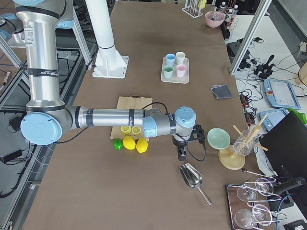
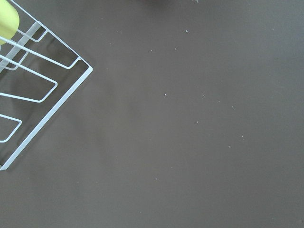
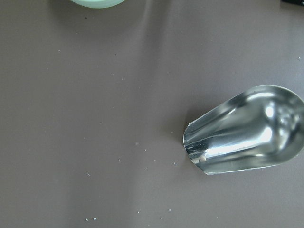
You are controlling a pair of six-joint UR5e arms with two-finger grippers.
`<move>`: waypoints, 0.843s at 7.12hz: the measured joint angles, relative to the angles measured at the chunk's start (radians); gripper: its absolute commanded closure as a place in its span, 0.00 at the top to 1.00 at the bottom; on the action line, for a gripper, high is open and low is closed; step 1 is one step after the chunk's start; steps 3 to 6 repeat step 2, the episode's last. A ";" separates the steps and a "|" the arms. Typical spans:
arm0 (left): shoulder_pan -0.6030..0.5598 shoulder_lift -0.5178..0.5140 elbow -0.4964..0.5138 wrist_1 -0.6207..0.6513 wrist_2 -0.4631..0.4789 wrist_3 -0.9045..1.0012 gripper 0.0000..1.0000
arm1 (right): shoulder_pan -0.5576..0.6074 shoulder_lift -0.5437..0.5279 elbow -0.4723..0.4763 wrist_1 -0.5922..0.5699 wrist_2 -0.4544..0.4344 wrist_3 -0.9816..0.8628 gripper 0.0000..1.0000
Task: Place all cups on tray
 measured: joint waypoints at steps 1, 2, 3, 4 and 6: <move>0.001 -0.002 0.003 0.000 0.001 0.000 0.97 | 0.000 0.001 -0.001 0.000 0.000 0.002 1.00; 0.002 -0.004 0.006 0.000 0.002 0.001 0.97 | 0.000 0.001 -0.001 0.000 0.000 0.003 1.00; 0.002 -0.004 0.006 0.000 0.002 0.001 0.97 | 0.000 0.001 -0.001 0.000 0.000 0.003 1.00; 0.002 -0.004 0.006 0.000 0.002 0.001 0.97 | 0.000 0.001 -0.001 0.000 0.000 0.003 1.00; 0.002 -0.004 0.006 0.000 0.002 0.001 0.97 | 0.000 0.001 -0.001 0.000 0.000 0.003 1.00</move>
